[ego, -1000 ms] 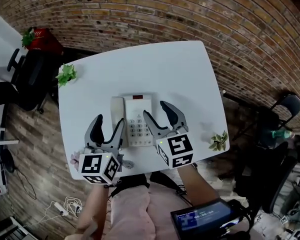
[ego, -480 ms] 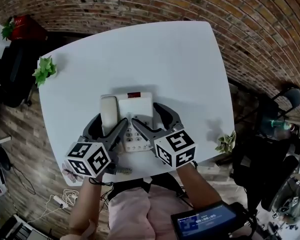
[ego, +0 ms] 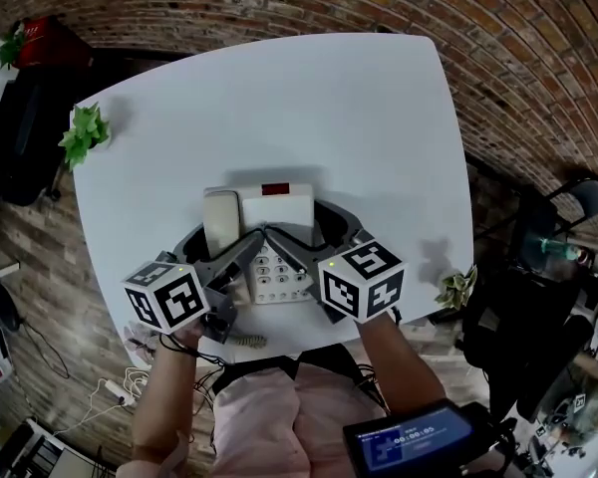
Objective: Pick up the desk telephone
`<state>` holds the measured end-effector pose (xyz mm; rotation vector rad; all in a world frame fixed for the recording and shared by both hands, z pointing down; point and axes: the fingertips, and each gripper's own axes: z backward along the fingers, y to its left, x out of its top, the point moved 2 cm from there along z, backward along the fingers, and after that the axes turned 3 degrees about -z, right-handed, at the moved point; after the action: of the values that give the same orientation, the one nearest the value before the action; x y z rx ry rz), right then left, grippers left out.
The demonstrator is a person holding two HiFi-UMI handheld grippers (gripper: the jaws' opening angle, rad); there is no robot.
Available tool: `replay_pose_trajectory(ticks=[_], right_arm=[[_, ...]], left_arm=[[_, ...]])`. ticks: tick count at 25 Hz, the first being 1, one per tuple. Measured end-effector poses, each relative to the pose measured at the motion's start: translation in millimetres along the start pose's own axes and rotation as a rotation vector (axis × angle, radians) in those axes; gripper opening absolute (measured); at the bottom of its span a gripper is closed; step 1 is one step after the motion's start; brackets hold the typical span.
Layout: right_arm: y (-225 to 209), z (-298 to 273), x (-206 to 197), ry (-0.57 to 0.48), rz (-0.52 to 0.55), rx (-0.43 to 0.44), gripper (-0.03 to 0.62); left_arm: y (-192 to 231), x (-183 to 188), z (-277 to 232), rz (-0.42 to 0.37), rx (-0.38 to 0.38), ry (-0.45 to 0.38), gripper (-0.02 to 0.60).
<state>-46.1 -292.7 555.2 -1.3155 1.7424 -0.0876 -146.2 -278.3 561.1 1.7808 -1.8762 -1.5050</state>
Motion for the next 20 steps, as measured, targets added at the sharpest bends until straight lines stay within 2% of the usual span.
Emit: replay_pose_trajectory(ticks=[2,5,8,11,13,15,17,20], right_arm=[[0.3,-0.4,0.3,-0.005,0.004,-0.004,0.353],[0.1,-0.3,-1.0,-0.017,0.009,-0.008,0.35],[4.2,2.5,0.1,-0.025,0.033,-0.004,0.353],[13.4,7.4,3.0,-0.02,0.089,0.0,0.373],[19.2,10.0,2.4,-0.007,0.094,0.032,0.384],[21.7,12.2,-0.6,0.006,0.052,0.088,0.41],[22.2,12.8,-3.4,0.015,0.005,0.137,0.44],[23.6,10.5,-5.6,0.024,-0.035,0.192,0.442]], left_arm=[[-0.2,1.2,-1.1,0.003,-0.009,0.004,0.42],[-0.6,1.7,0.4,-0.032,0.028,-0.015,0.419],[-5.8,3.5,8.4,-0.09,0.057,-0.08,0.389],[-16.2,5.5,21.2,-0.182,0.072,-0.185,0.376],[-23.8,4.5,31.8,-0.243,0.087,-0.268,0.36],[-31.6,2.0,40.9,-0.299,0.094,-0.338,0.353],[-37.2,0.6,46.4,-0.347,0.1,-0.38,0.348],[-40.9,0.5,49.5,-0.388,0.107,-0.408,0.339]])
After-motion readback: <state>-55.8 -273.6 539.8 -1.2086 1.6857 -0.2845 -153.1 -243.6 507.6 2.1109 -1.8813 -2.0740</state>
